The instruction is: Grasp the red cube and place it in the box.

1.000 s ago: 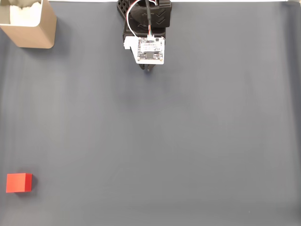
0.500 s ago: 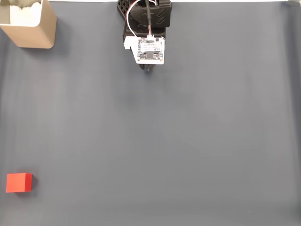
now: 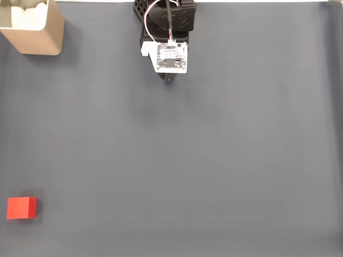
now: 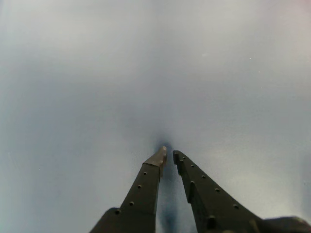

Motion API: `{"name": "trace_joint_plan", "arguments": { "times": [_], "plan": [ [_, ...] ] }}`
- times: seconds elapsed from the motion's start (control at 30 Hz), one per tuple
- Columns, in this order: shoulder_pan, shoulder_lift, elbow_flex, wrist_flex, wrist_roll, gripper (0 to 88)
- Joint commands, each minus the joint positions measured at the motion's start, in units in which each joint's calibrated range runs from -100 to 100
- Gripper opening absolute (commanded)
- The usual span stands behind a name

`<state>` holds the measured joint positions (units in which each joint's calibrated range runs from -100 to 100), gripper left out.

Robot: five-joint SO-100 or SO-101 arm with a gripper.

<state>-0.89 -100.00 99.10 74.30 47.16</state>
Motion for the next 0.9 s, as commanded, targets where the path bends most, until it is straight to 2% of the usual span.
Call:
{"name": "trace_joint_plan", "arguments": {
  "times": [0.0,0.63,0.87],
  "plan": [
    [0.39,0.09,0.72,1.19,0.24,1.7],
    [0.39,0.09,0.72,1.19,0.2,1.7],
    [0.39,0.09,0.72,0.86,-1.42,1.7]
  ]
}}
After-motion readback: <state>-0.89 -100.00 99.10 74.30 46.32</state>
